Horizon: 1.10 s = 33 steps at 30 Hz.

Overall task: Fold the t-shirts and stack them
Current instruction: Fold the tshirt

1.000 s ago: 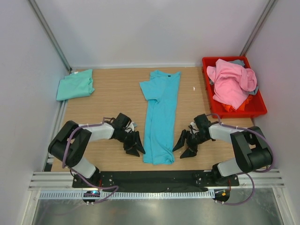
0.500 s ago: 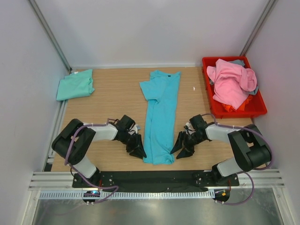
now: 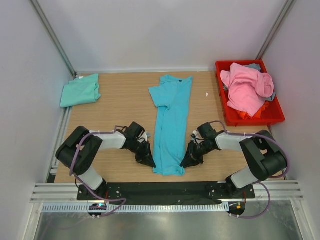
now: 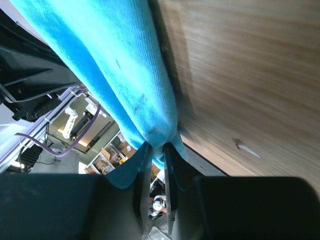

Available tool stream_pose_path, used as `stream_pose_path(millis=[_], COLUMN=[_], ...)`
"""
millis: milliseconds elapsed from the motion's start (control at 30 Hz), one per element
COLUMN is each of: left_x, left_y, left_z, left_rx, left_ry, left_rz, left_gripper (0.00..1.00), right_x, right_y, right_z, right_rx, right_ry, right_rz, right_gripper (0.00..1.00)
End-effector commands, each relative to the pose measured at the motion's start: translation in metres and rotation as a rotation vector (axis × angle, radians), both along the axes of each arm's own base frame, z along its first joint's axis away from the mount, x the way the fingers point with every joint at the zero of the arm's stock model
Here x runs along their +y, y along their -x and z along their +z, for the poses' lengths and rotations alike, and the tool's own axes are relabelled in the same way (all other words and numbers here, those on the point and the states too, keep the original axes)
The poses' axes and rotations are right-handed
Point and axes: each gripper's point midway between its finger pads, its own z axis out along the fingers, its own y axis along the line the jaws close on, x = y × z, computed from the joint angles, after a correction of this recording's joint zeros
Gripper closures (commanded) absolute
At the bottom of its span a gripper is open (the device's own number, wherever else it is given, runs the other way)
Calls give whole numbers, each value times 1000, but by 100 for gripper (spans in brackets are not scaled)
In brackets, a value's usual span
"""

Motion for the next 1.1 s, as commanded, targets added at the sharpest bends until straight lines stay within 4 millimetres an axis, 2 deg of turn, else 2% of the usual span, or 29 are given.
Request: stream_pose_path(millis=[0, 33, 133, 233, 267, 367, 433, 500, 533, 567, 633, 700, 767, 800, 833, 900, 1067], left_x=[-12, -13, -17, -25, -32, -35, -33, -29, -27, -26, -26, -25, -23, -21, -23, -26, -35], left_y=[-6, -6, -10, -18, -29, -52, -63, -71, -73, -78, -96, -119, -134, -144, -155, -175, -199], left_z=[13, 14, 22, 42, 61, 90, 99, 104, 106, 105, 117, 124, 124, 118, 125, 124, 116], left_rx=[-21, -25, -50, -106, -152, -278, -320, -343, -345, -352, -406, -448, -483, -483, -509, -528, -508], left_ry=[60, 61, 89, 149, 173, 202, 214, 213, 211, 207, 214, 210, 194, 180, 180, 172, 176], left_rz=[-17, -20, -33, -83, -105, -144, -140, -138, -139, -142, -145, -131, -133, -128, -130, -133, -126], left_gripper=[98, 100, 100, 100, 100, 100, 100, 100, 100, 100, 100, 100, 100, 100, 100, 100, 100], right_x=[2, 3, 6, 9, 12, 18, 20, 15, 16, 14, 11, 8, 0, -4, -9, -14, -24], right_y=[16, 16, 10, 0, -11, -41, -68, -87, -99, -106, -121, -131, -145, -150, -160, -171, -196], right_z=[4, 5, 12, 26, 38, 67, 87, 94, 103, 103, 109, 108, 110, 107, 110, 110, 114], right_rx=[80, 76, 45, -32, -64, -193, -288, -300, -335, -346, -383, -401, -432, -436, -456, -479, -537], right_ry=[-12, -14, -37, -78, -90, -132, -152, -148, -157, -150, -152, -153, -151, -141, -137, -128, -111], right_rz=[1, 3, 9, 48, 51, 79, 75, 39, 32, 19, -3, -22, -56, -67, -87, -97, -117], right_gripper=[83, 98, 99, 99, 98, 99, 98, 99, 99, 98, 99, 99, 99, 98, 99, 99, 99])
